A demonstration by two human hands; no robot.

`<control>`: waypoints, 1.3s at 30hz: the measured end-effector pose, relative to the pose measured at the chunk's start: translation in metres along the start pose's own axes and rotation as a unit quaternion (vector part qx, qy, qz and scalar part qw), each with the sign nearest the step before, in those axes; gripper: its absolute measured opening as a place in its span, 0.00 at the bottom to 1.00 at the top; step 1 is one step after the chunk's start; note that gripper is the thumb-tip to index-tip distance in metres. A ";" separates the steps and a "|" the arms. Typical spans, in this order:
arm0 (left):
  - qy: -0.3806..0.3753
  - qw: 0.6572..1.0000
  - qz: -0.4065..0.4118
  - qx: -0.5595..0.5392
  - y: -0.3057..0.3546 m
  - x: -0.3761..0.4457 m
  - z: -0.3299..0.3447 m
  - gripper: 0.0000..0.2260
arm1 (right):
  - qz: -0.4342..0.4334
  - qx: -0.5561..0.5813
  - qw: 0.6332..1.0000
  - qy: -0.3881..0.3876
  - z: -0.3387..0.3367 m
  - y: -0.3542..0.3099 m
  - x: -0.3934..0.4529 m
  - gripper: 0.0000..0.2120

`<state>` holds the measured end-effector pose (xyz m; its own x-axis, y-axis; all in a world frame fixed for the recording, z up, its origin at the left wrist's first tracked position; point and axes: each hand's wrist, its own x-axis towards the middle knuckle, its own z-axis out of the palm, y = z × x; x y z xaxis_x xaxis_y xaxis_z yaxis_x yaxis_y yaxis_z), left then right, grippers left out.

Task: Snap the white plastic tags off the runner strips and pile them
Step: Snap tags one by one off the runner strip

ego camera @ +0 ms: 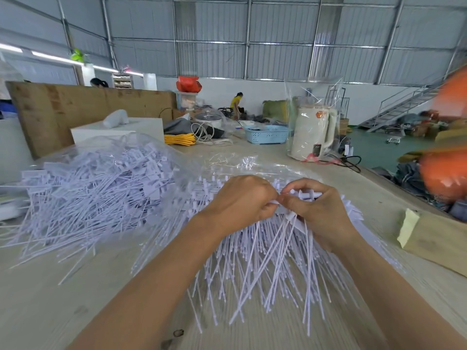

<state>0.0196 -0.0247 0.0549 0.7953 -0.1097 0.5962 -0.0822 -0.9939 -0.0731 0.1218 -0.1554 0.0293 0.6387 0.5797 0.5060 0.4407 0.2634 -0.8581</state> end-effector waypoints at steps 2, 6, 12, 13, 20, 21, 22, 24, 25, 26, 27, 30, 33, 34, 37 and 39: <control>-0.004 0.999 -0.007 -0.039 0.000 -0.001 -0.001 0.08 | -0.009 -0.007 1.000 -0.004 -0.001 -0.001 0.000 0.11; -0.013 0.985 -0.044 -0.165 -0.002 -0.002 -0.004 0.07 | -0.017 0.019 0.999 -0.020 -0.002 -0.004 -0.002 0.11; -0.039 0.906 -0.125 -0.403 -0.007 -0.007 -0.007 0.05 | -0.040 0.016 0.997 -0.066 -0.003 -0.010 -0.006 0.15; -0.048 0.888 -0.128 -0.439 -0.008 -0.007 -0.009 0.05 | -0.046 0.024 0.996 -0.070 -0.003 -0.012 -0.006 0.16; -0.091 0.823 -0.097 -0.553 -0.007 -0.004 -0.012 0.05 | -0.066 0.080 0.990 -0.094 -0.009 -0.021 -0.003 0.12; -0.094 0.811 -0.094 -0.569 -0.009 -0.006 -0.014 0.04 | -0.056 0.080 0.993 -0.067 -0.017 -0.022 -0.001 0.12; -0.092 0.796 -0.098 -0.591 -0.014 -0.008 -0.017 0.04 | -0.039 0.091 0.995 -0.018 -0.029 -0.023 0.002 0.11; -0.064 0.783 -0.123 -0.606 -0.027 -0.014 -0.021 0.04 | -0.005 0.138 0.984 0.112 -0.057 -0.024 0.007 0.11; -0.034 0.795 -0.144 -0.588 -0.031 -0.015 -0.019 0.06 | 0.006 0.173 0.973 0.150 -0.067 -0.024 0.006 0.12; -0.002 0.811 -0.170 -0.560 -0.032 -0.015 -0.015 0.07 | 0.016 0.212 0.962 0.169 -0.072 -0.022 0.008 0.14; 0.021 0.824 -0.194 -0.532 -0.030 -0.013 -0.009 0.05 | 0.031 0.250 0.953 0.167 -0.071 -0.021 0.007 0.15; 0.051 0.846 -0.226 -0.480 -0.012 -0.001 0.008 0.06 | 0.119 0.264 0.954 0.077 -0.047 -0.025 0.016 0.12; 0.119 0.852 -0.205 -0.466 0.001 0.009 0.013 0.09 | 0.154 0.150 0.976 0.033 -0.022 -0.026 0.015 0.08; 0.145 0.851 -0.194 -0.467 0.004 0.012 0.014 0.09 | 0.143 0.191 0.971 0.036 -0.014 -0.024 0.011 0.06; 0.194 0.843 -0.201 -0.460 0.014 0.018 0.021 0.07 | 0.108 0.244 0.962 0.060 -0.001 -0.017 -0.002 0.11; 0.209 0.830 -0.232 -0.462 0.020 0.019 0.027 0.08 | 0.093 0.228 0.967 0.072 0.006 -0.018 -0.002 0.09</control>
<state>0.0490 -0.0467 0.0433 0.6088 0.4847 0.6280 -0.4048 -0.4910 0.7714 0.1088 -0.1571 0.0429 0.7754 0.5460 0.3173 0.0069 0.4952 -0.8688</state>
